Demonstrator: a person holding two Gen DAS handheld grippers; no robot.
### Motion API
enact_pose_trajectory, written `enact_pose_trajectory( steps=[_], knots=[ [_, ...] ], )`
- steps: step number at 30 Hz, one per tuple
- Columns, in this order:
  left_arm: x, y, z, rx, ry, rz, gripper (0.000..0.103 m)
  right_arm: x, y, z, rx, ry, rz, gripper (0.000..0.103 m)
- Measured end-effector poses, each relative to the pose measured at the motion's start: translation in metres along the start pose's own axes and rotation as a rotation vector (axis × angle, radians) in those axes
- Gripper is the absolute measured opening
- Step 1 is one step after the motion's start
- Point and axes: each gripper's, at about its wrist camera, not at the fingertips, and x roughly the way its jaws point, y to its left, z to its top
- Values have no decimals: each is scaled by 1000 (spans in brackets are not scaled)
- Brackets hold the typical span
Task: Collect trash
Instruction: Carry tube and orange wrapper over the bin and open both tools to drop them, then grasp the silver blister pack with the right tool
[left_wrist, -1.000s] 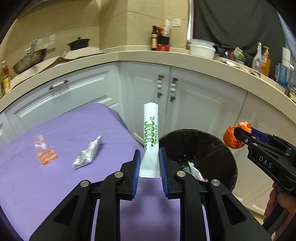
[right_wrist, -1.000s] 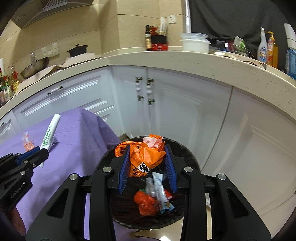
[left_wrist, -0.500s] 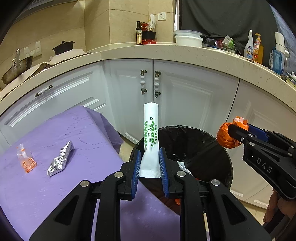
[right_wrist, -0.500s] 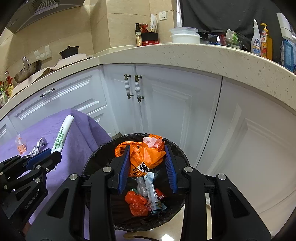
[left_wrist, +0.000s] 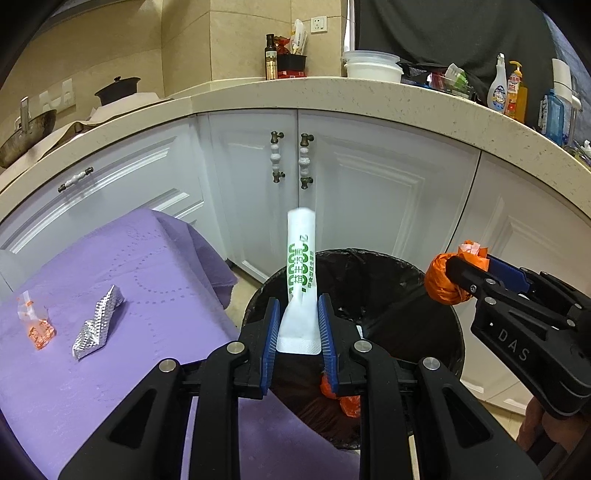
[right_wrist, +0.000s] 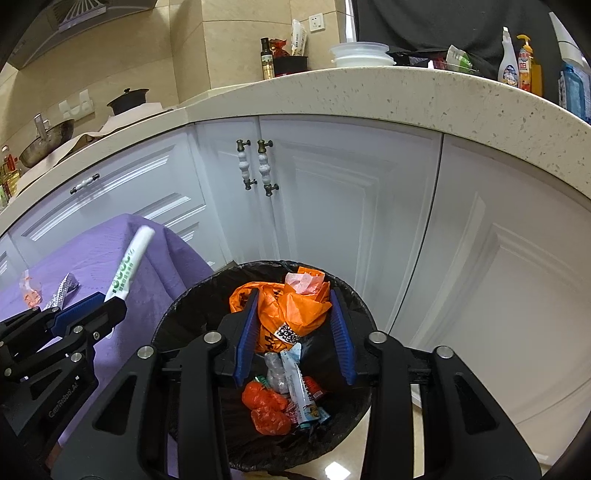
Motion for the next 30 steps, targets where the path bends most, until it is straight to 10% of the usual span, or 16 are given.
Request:
enact_pose_trajectory(
  steps=[9,30],
  knots=[
    [-2,8,-2,-29,1,4,52,2,3,-1,8,0,-6,54],
    [-52,139,-25,-206,-35,216,59,2,121,10,-87,7,206,55]
  ],
)
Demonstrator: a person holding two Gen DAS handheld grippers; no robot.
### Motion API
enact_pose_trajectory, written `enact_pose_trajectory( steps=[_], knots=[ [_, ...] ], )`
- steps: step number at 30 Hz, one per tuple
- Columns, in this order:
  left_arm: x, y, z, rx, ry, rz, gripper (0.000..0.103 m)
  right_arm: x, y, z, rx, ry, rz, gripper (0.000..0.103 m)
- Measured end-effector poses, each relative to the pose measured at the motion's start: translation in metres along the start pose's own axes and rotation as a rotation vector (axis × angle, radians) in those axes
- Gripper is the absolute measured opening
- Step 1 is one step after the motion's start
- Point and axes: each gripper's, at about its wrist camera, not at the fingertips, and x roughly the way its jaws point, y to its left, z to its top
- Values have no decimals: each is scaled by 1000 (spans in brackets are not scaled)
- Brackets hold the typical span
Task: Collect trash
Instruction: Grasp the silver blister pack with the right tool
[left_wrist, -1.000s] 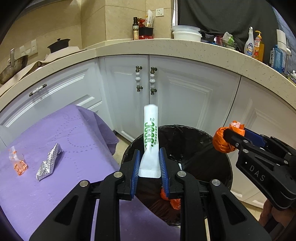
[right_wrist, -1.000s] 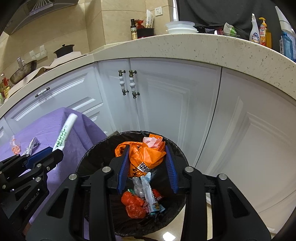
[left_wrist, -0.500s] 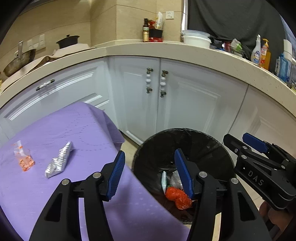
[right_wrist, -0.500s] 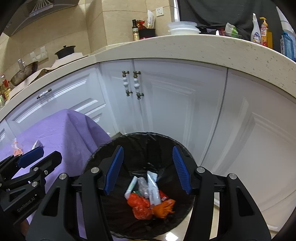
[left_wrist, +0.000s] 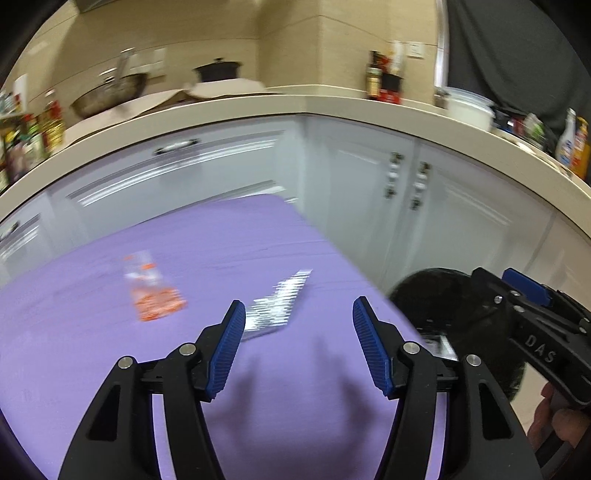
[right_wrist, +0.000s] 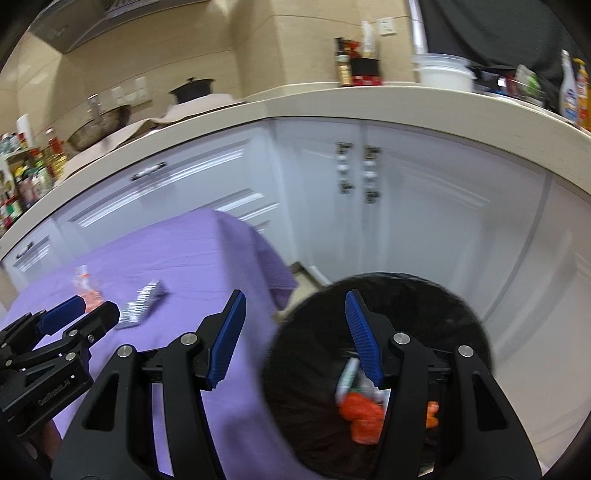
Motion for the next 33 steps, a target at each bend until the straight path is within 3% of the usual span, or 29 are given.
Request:
enact_pose_trajectory(
  steps=[10,17,31,33],
  knots=[
    [-11,89,-12,-125,4,131,60,24,88,0,-91,50,120,55],
    [-17,129,-17,-174,5,175,62,50,135,-6,-133,134,162,55],
    [-8,155,-23,-192,36,176,63,90,155,-12,-129,257,125,55],
    [-7,155,-23,-190,38,173,64,92,155,-12,-130,261,130,51]
  ],
)
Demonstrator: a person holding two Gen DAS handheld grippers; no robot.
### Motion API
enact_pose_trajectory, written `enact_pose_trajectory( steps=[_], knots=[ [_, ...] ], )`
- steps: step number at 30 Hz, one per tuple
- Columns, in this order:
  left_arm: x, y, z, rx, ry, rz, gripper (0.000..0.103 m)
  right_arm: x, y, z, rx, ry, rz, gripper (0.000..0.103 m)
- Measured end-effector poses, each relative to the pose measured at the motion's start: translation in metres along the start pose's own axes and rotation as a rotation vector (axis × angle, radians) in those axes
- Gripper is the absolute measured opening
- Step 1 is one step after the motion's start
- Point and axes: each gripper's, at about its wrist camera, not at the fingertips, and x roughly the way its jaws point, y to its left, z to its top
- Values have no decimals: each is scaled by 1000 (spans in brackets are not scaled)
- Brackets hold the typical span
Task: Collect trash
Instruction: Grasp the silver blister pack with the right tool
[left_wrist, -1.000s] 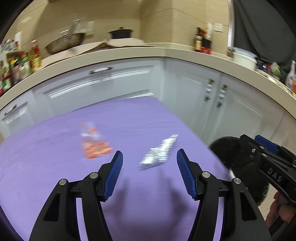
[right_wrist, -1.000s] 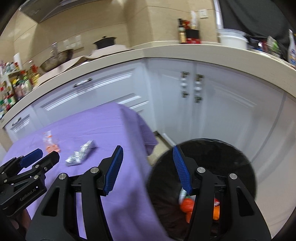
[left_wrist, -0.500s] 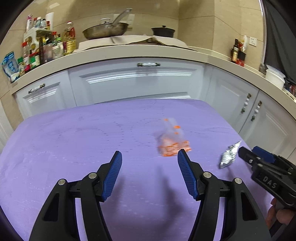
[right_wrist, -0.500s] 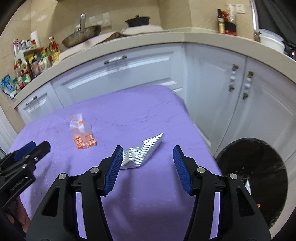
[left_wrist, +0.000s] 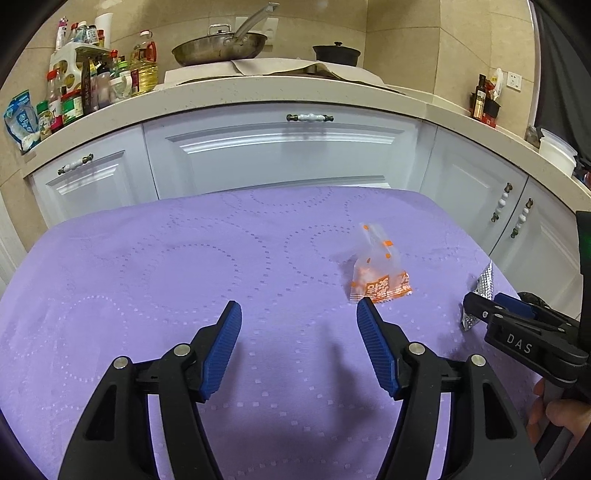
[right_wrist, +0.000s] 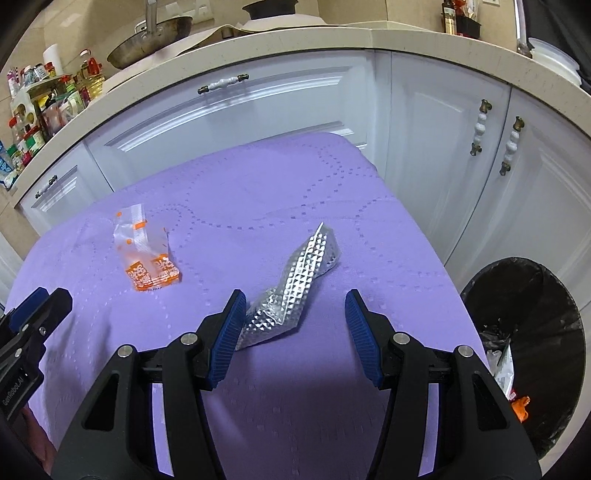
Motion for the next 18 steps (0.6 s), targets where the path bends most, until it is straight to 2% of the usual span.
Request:
enact_pose_trajectory(
  steps=[5,16,17,18],
  knots=[
    [3,-5,0,7,5,-10,64,2,1,1,-11,10,26,27],
    [13,-28,6,34,16,-52,64,-14,-1,0,-50,-40,33,22],
    [15,-32,8,39,18,-55,65,-15,-4,0,-50,-43,33,22],
    [19,-36,10,44,24,-64,70,-17,-5,0,-51,-46,33,22]
  ],
)
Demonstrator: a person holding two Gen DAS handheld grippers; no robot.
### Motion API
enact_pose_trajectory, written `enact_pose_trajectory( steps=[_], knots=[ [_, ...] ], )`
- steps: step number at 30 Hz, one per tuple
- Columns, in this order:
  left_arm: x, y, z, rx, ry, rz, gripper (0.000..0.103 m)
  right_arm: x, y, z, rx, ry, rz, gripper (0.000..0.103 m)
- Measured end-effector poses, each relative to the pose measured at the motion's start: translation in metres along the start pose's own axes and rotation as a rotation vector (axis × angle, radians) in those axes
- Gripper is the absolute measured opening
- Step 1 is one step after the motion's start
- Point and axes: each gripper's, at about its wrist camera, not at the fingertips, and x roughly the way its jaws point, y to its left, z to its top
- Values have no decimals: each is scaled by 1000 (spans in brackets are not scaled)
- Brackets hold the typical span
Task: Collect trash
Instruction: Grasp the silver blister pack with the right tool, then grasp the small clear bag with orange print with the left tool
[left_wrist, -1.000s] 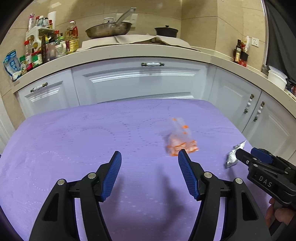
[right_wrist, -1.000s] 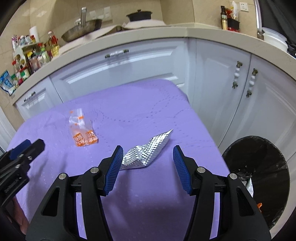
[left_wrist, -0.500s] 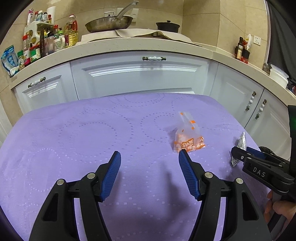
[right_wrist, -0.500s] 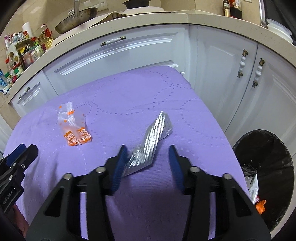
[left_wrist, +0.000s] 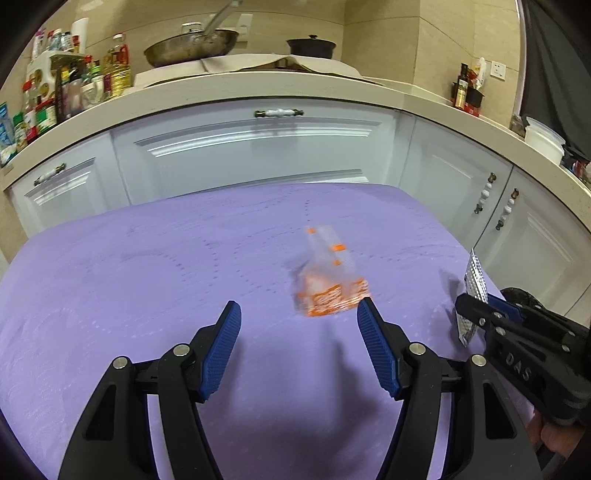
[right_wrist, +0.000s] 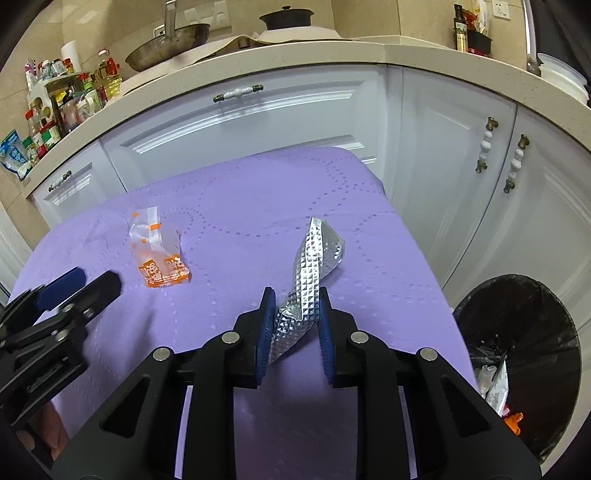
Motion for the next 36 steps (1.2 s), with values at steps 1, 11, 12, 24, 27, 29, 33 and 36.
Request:
enact_pose_trajectory(
  steps=[1,11,12,24,27,29,33,36],
  knots=[
    [3,-3,2,1,4,-5,72,-1,-2,0,-2,-3,-1,22],
    [33,-18,13,9,40,18,67,-8,-22,2,14,-21,4,22],
    [34,-18,12,12,44,21,58,-8,-24,2,17,-22,4,22],
    [39,-13,10,8,72,-12,15,-6,-30,1,30,-22,4,22],
    [35,-14,9,23,54,-11,13,-6,-30,1,29,-22,3,22],
    [30,-14,9,33,37,-4,12,-7,-31,1,29,-24,-1,22],
    [23,-10,7,31,31,-7,12,-11,-31,0,28,-29,-8,22],
    [14,-6,4,29,20,-2,12,-14,-31,-2,25,-33,-11,22]
  ],
)
